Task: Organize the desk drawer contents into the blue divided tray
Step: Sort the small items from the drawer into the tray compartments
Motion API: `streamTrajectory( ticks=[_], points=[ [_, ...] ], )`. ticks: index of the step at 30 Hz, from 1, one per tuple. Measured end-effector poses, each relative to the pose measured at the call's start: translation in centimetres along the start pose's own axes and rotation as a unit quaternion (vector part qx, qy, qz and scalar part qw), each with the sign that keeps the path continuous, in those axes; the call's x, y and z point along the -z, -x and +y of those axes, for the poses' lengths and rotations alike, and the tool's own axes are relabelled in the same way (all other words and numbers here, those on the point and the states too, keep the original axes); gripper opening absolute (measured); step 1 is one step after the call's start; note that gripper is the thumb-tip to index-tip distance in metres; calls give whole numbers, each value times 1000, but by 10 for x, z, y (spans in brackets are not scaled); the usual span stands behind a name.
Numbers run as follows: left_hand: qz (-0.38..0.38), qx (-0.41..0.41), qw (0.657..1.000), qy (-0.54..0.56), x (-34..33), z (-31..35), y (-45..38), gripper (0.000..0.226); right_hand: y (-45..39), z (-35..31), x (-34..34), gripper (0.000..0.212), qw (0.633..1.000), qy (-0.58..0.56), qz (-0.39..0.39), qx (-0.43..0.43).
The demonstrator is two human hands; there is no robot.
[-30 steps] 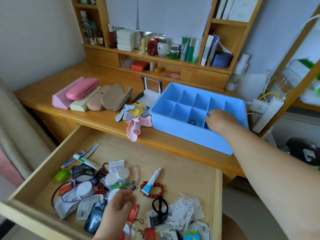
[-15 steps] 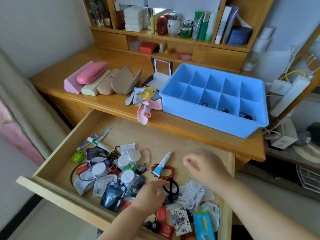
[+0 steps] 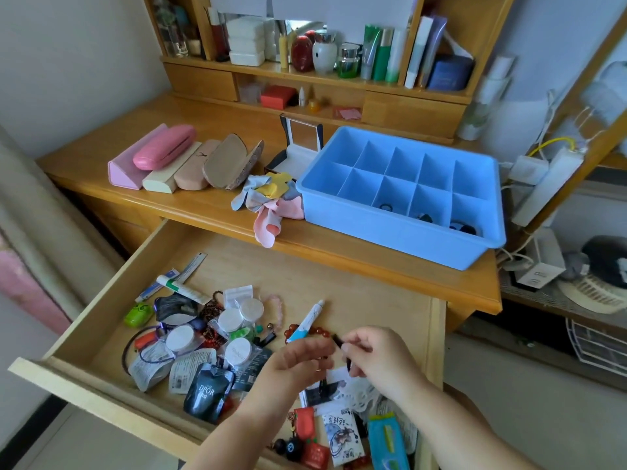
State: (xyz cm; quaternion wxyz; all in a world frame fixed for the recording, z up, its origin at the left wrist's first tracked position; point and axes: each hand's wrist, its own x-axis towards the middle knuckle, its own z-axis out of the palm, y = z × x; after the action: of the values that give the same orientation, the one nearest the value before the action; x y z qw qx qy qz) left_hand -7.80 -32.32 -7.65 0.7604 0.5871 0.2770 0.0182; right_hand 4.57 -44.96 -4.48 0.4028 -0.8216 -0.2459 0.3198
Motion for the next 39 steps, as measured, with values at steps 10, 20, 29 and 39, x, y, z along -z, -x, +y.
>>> streamTrajectory(
  ticks=[10, 20, 29, 39],
  points=[
    [76, -75, 914, -391, 4, -38, -14, 37, -49, -65, 186, 8, 851, 253, 449, 107],
    [137, -16, 866, -481, 1, -35, -23, 18, -85, -61, 205, 22, 854, 431, 288, 35],
    [105, 36, 809, -578, -15, -22, -37, 14, -9, -14, 69, 18, 950, 245, 48, 188],
    [57, 67, 810, -580, -26, -33, -41, 19, -6, 51, -11, 31, 955, 271, -117, 41]
  ],
)
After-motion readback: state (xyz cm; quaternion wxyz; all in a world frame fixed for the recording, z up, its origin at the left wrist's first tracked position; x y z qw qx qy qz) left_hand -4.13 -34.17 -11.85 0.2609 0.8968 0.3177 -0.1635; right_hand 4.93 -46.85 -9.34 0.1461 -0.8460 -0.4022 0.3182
